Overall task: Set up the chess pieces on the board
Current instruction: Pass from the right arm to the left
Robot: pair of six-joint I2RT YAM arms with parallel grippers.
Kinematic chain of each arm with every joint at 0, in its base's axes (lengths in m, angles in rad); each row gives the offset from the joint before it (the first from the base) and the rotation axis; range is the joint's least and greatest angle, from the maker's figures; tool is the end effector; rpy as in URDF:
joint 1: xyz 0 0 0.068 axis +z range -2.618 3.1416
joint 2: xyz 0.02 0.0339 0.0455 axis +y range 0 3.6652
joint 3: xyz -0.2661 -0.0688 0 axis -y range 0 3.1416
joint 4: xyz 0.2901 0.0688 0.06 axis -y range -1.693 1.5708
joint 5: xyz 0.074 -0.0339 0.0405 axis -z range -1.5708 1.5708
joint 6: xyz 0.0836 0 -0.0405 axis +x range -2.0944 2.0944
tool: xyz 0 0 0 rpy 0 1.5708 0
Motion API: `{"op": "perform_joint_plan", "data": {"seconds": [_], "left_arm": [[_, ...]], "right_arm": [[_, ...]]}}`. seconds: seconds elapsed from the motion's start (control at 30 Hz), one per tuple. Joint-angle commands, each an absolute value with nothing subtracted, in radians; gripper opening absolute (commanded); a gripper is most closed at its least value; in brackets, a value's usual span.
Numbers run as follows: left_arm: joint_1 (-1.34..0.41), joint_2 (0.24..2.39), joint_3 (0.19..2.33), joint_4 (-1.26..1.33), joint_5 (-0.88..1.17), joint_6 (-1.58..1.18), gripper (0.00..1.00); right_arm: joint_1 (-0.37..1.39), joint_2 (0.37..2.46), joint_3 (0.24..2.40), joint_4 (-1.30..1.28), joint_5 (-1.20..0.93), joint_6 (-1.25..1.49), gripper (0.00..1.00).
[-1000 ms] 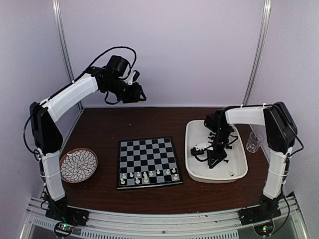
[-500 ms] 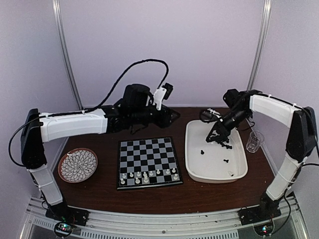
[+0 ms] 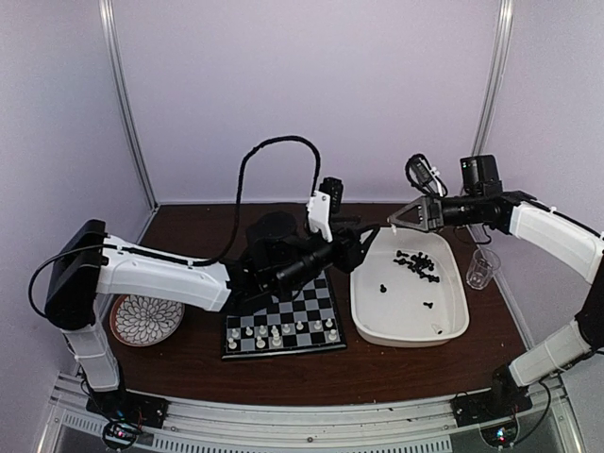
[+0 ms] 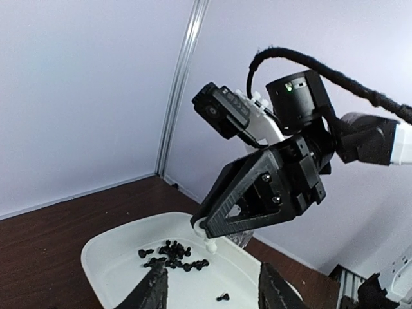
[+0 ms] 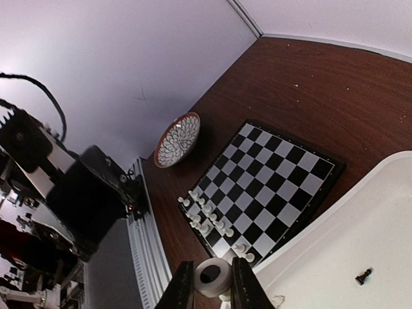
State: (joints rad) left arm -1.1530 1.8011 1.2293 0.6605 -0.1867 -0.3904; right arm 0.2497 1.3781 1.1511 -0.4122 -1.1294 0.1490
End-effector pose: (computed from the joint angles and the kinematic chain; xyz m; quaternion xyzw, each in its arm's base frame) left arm 0.2222 -0.4623 0.2799 0.1863 0.6494 -0.4671 0.5704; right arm 0.3236 0.1605 0.3024 -0.2780 0.7417 0.5438 0.2772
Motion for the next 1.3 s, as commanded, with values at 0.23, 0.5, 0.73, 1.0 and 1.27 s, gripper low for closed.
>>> {"op": "perform_joint_plan", "data": {"seconds": [0.23, 0.5, 0.73, 1.0, 1.27], "left_arm": [[-1.153, 2.021, 1.302, 1.11, -0.216, -0.563, 0.42], [-1.11, 2.119, 1.392, 1.121, -0.14, -0.708, 0.37], [-1.095, 2.17, 1.466, 1.102, -0.073, -0.74, 0.35], [-1.088, 2.191, 1.502, 1.096, -0.023, -0.761, 0.29], [-1.085, 2.215, 1.564, 1.062, 0.029, -0.769, 0.21]], "right_arm": [[0.242, 1.392, 1.065, 0.245, -1.253, 0.752, 0.19], [0.242, 1.358, 1.03, 0.275, -1.253, 0.788, 0.19], [0.242, 1.352, 1.023, 0.299, -1.255, 0.811, 0.19], [0.242, 1.348, 1.01, 0.313, -1.25, 0.819, 0.2], [0.242, 1.344, 1.008, 0.311, -1.251, 0.816, 0.2]]}}
